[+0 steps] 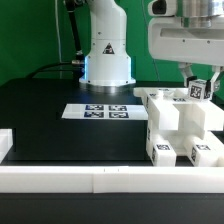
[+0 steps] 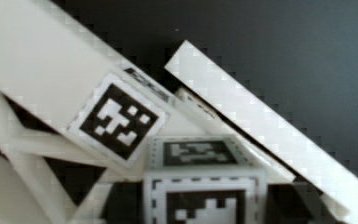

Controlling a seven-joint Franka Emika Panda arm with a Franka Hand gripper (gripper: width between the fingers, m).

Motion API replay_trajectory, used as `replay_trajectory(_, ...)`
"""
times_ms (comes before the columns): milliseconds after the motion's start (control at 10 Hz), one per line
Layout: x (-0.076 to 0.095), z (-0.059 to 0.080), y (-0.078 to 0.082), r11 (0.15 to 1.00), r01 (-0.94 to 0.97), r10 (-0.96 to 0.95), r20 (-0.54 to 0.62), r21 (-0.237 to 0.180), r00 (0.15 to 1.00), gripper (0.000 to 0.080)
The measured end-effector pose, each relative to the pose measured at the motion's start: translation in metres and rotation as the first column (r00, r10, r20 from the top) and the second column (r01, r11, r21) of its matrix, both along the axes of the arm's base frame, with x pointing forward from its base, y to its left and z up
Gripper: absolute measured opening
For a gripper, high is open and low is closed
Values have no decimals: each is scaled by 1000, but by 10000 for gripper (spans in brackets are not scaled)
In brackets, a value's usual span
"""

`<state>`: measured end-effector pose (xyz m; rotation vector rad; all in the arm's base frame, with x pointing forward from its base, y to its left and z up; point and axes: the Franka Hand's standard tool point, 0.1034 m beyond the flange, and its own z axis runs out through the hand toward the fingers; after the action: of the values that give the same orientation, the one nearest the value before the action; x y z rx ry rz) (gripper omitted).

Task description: Assemble chair

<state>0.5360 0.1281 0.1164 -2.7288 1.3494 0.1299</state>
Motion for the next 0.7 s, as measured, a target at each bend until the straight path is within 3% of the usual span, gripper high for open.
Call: replay_trajectory(700, 1, 1, 3, 926, 378, -378, -36, -17, 925, 287)
